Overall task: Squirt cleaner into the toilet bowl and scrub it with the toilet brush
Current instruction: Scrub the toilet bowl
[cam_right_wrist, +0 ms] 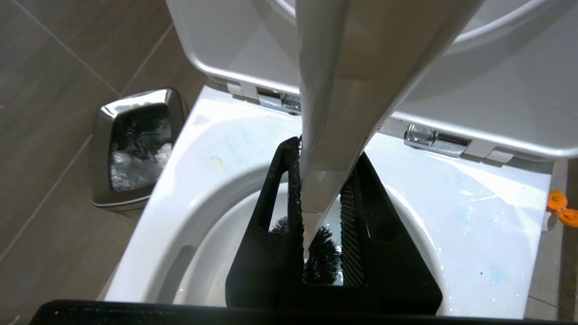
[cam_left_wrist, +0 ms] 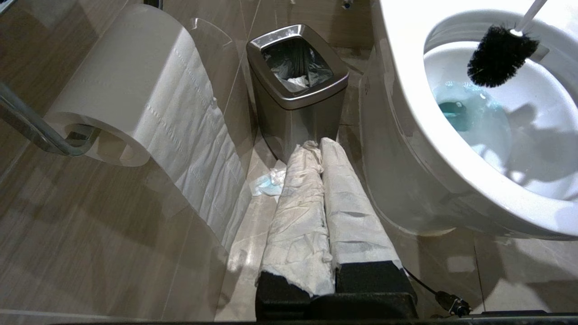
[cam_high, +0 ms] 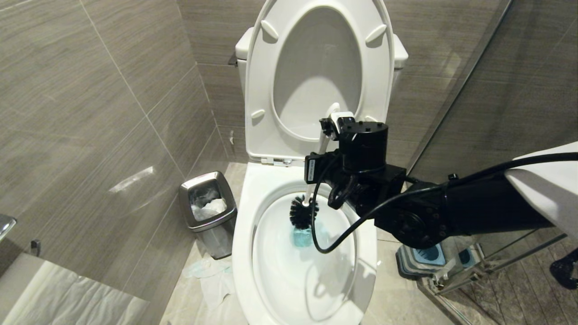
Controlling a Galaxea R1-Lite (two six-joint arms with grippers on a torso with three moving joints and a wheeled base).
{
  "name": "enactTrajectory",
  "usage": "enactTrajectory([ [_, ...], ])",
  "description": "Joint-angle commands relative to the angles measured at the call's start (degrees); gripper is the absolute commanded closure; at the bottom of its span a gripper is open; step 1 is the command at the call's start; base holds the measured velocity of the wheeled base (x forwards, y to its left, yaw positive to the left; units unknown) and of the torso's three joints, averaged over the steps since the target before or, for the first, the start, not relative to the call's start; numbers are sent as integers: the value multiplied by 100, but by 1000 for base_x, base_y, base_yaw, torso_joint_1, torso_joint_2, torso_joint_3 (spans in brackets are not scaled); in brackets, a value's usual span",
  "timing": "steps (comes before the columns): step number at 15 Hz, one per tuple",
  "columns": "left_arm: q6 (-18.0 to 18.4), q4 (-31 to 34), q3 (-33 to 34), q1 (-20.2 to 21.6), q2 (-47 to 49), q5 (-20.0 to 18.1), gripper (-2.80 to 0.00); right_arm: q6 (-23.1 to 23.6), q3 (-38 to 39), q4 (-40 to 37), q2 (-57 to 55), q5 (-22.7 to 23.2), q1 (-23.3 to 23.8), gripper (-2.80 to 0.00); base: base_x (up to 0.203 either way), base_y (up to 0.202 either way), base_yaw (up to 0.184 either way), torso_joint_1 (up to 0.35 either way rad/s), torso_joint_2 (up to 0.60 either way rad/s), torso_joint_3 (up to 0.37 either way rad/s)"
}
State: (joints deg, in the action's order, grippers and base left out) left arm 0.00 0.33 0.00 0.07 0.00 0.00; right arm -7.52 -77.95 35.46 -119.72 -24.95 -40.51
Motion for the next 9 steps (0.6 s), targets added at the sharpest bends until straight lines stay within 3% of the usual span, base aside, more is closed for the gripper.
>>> enactTrajectory([
  [1, 0, 2, 0, 1, 0, 0, 0, -4, -225, 27, -376, -166, 16, 0, 0, 0, 0, 0, 0, 0],
  [9, 0, 2, 0, 1, 0, 0, 0, -4, -950, 33, -1044, -470, 106, 0, 0, 0, 0, 0, 0, 0],
])
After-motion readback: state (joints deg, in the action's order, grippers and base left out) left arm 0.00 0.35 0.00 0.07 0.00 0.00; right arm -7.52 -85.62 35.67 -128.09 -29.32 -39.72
